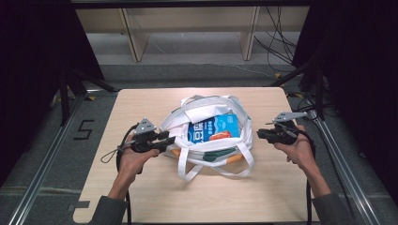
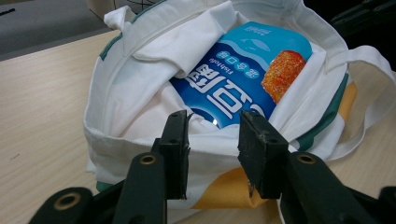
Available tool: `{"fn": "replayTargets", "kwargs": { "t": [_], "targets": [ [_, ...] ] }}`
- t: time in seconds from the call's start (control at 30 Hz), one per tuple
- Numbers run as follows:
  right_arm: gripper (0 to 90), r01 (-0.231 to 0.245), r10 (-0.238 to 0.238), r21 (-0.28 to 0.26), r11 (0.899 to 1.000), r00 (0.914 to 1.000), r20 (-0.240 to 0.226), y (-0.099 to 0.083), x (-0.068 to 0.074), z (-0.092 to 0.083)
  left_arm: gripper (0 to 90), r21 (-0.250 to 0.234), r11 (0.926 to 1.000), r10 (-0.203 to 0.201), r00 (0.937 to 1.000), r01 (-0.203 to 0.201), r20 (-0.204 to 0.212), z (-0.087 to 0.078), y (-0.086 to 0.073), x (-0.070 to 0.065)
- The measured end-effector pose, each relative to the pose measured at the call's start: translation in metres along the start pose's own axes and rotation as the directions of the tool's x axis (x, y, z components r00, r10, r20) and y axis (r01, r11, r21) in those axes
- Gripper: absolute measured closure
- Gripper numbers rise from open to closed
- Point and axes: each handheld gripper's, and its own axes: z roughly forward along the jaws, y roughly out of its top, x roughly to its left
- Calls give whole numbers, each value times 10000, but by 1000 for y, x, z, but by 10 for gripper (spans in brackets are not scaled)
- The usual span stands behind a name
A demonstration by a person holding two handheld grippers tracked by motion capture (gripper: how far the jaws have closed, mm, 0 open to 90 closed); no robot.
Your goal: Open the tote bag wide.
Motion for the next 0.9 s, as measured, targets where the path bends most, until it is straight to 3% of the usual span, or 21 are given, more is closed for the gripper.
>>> {"fn": "replayTargets", "kwargs": {
  "t": [0.1, 0.2, 0.23, 0.37, 0.43, 0.53, 0.57, 0.6, 0.63, 0.67, 0.8, 0.9],
  "targets": [
    [801, 143, -142, -206, 9997, 9999, 58, 0, 1, -1, 574, -24, 10000, -7, 9999, 8, 103, 2, -2, -1],
    [792, 63, -64, -46, 10000, 10000, -34, -1, 5, -3, 544, -35, 9998, -204, 9997, 204, 118, 2, -5, 1],
    [787, 277, -277, -145, 9995, 9996, -19, -2, 5, -2, 530, -27, 9998, -195, 9998, 195, 96, 1, -6, 1],
    [774, 272, -273, -64, 9996, 9996, -53, -2, 7, -4, 489, 35, 9999, -149, 9998, 148, 163, -1, -9, -1],
    [755, 4, -4, -177, 9998, 10000, -28, -4, 11, -4, 477, -11, 9998, -187, 9994, 187, 299, -2, -11, -3],
    [726, 419, -415, -260, 9988, 9990, 136, -5, 9, -4, 468, -9, 10000, -59, 9997, 59, 249, -3, -13, -6],
    [714, 153, -152, -224, 9996, 9999, 46, -6, 12, -4, 460, -74, 10000, -51, 9995, 54, 307, -3, -14, -7],
    [706, 249, -248, -232, 9994, 9997, 66, -6, 10, -4, 453, -42, 10000, -11, 9996, 13, 287, -3, -14, -7],
    [690, 318, -316, -267, 9991, 9995, 85, -7, 10, -4, 447, -21, 10000, -68, 9996, 68, 280, -4, -15, -7],
    [654, -72, 73, -178, 9998, 10000, 45, -7, 13, -6, 435, -39, 9999, -117, 9996, 118, 267, -4, -16, -8],
    [583, 111, -108, -211, 9997, 9998, 158, -9, 10, -8, 388, -127, 9999, 53, 9994, -49, 337, -6, -19, -8],
    [498, -41, 45, -168, 9999, 9997, 240, -11, 14, -8, 340, -29, 9999, -112, 9993, 113, 346, -7, -23, -10]
  ]
}}
